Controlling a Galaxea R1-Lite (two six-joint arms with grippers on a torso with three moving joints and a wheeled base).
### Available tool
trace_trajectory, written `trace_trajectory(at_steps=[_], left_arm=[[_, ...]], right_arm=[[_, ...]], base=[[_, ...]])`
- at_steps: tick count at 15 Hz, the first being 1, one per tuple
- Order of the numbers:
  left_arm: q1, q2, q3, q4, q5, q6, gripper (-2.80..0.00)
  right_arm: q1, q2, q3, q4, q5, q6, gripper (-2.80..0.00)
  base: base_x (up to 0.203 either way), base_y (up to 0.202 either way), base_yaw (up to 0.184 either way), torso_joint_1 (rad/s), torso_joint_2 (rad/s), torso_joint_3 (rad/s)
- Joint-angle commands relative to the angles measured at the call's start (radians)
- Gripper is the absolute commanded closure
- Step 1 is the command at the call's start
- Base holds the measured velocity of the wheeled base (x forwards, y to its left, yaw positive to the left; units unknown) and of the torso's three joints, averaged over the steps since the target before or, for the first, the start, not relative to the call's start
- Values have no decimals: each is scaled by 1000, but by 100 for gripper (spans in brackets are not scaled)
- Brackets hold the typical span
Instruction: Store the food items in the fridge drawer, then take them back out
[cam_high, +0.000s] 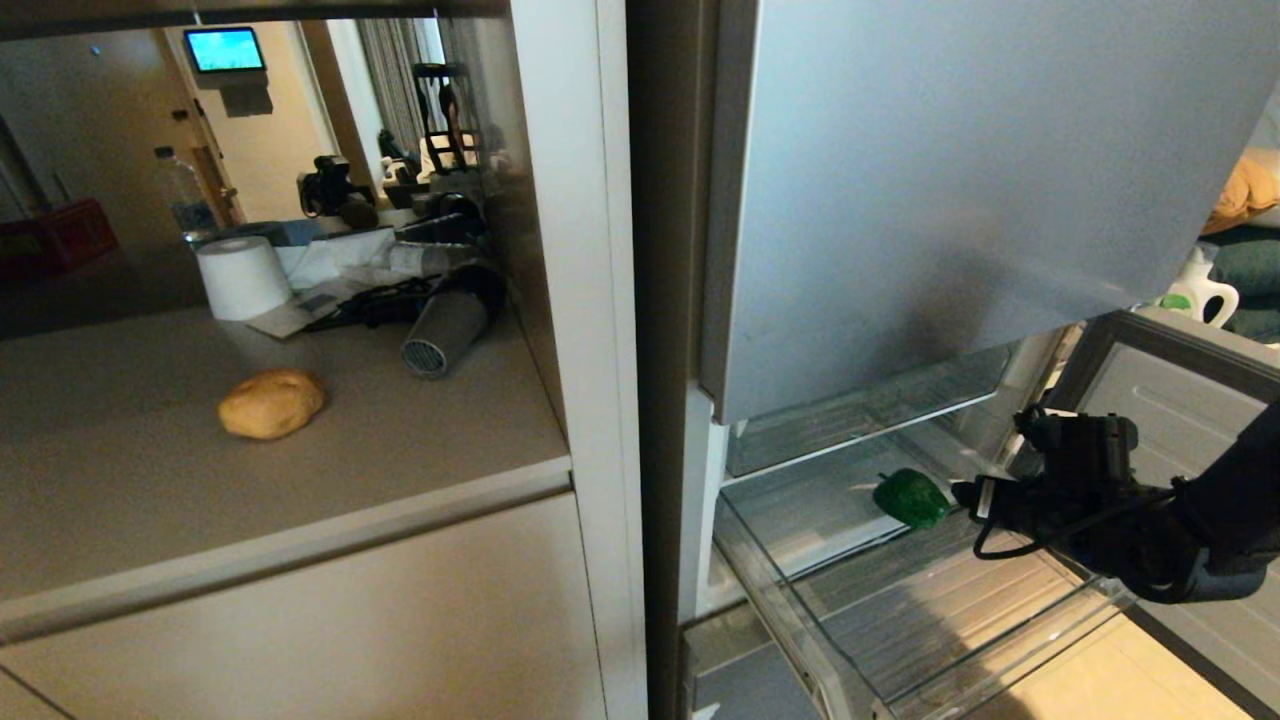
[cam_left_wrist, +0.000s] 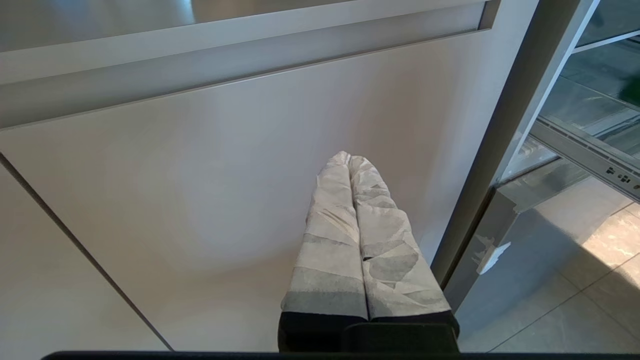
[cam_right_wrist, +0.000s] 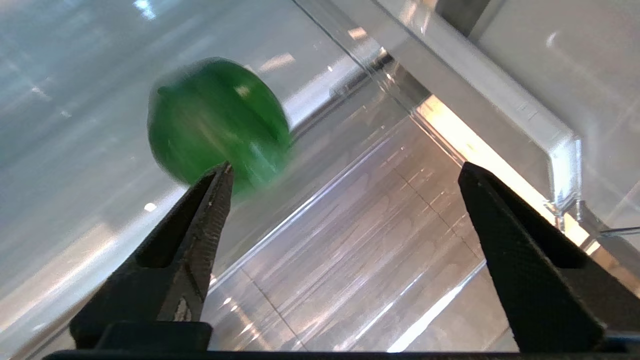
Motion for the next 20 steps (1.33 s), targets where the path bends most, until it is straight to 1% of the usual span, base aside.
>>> trace_trajectory(at_steps=[1, 2, 3, 6, 8, 9, 10, 12, 14, 17, 20], left_arm=[[0, 2, 0, 0, 0, -1, 0], [0, 2, 0, 0, -1, -1, 0], [0, 2, 0, 0, 1, 1, 0], [0, 2, 0, 0, -1, -1, 0], [0, 2, 0, 0, -1, -1, 0], [0, 2, 0, 0, 1, -1, 0], [0, 2, 0, 1, -1, -1, 0], [0, 2, 0, 0, -1, -1, 0], [0, 2, 0, 1, 1, 0, 0], [0, 2, 0, 0, 0, 0, 0], [0, 2, 0, 0, 1, 1, 0]], right_arm=[[9, -81, 26, -5, 4, 2, -280], [18, -133, 59, -5, 11, 1, -102], [32, -195, 97, -5, 16, 0, 0], [79, -410, 264, -6, 24, -6, 0], [105, -594, 378, -5, 51, -44, 0], [132, -693, 435, -5, 66, -60, 0], [181, -792, 499, -4, 78, -72, 0], [310, -980, 636, -3, 96, -93, 0], [385, -1097, 766, 1, 143, -117, 0], [419, -1169, 778, 18, 182, -119, 0], [420, -1177, 778, 12, 233, -104, 0]], base=[[0, 0, 0, 0, 0, 0], [0, 0, 0, 0, 0, 0], [0, 0, 0, 0, 0, 0], [0, 0, 0, 0, 0, 0], [0, 0, 0, 0, 0, 0], [0, 0, 0, 0, 0, 0], [0, 0, 0, 0, 0, 0], [0, 0, 0, 0, 0, 0], [0, 0, 0, 0, 0, 0], [0, 0, 0, 0, 0, 0], [0, 0, 0, 0, 0, 0]])
